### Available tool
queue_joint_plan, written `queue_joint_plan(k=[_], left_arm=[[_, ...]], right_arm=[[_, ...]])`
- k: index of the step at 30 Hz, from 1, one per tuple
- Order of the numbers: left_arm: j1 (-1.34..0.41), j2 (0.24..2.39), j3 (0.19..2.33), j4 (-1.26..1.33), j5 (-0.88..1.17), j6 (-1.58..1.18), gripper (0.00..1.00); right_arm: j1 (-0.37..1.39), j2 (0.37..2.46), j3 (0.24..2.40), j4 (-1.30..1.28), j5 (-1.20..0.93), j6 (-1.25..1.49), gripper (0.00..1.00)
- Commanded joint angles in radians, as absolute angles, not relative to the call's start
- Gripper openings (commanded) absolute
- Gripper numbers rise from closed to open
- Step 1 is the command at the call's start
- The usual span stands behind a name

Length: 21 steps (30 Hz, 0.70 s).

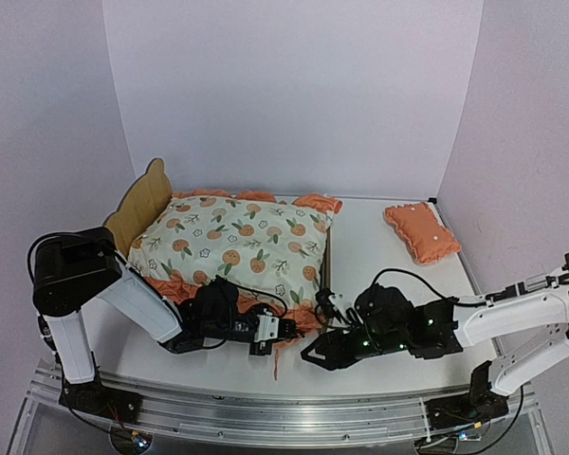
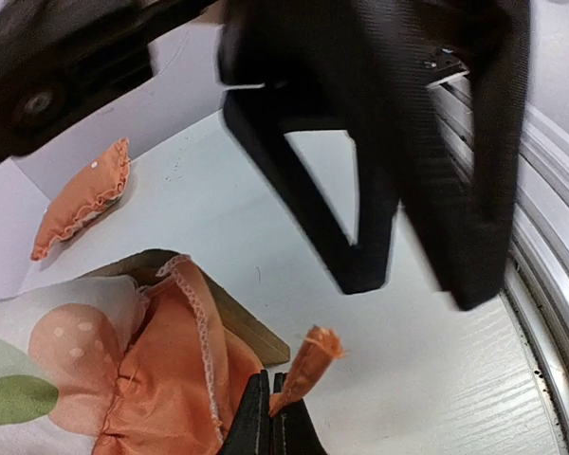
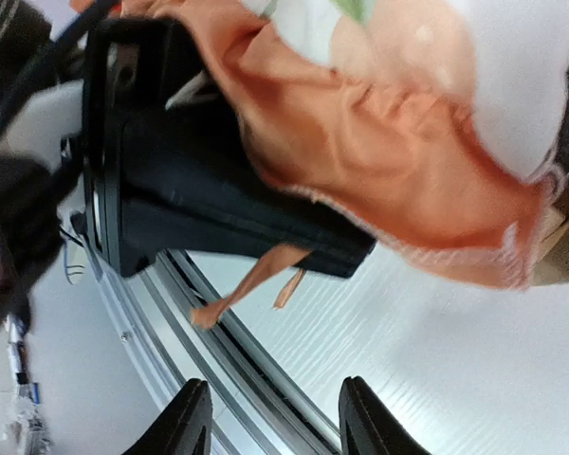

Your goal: Set up the pet bed

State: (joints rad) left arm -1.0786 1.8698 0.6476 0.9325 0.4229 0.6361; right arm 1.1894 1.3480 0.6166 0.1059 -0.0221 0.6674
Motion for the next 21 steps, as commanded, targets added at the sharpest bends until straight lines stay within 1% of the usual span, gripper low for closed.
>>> queue_joint_plan(k=[1, 4, 9, 19, 21], left_arm=[[-1.036, 1.826, 0.697, 0.845, 0.459, 0.481, 0.00], [-1.022, 1.824, 0.701, 0.823, 0.491, 0.453, 0.00], [-1.013, 1.826, 0.702, 0.814, 0.499, 0.438, 0.00], [-1.003, 1.819, 0.694, 0.810, 0.498, 0.419, 0.00], [-1.003, 1.819, 0.693, 0.812, 0.498, 0.417, 0.00]], right_arm=[[1.343, 1.434, 0.603, 0.170, 0.385, 0.606, 0.49], [1.376, 1.575, 0.658, 0.242, 0.445, 0.583, 0.50], [1.379, 1.759, 0.789, 0.298, 0.388, 0.536, 0.54], [1.379, 1.894, 0.890, 0.338, 0.333, 0.502, 0.57], [1.379, 1.912, 0.897, 0.338, 0.348, 0.509, 0.57]])
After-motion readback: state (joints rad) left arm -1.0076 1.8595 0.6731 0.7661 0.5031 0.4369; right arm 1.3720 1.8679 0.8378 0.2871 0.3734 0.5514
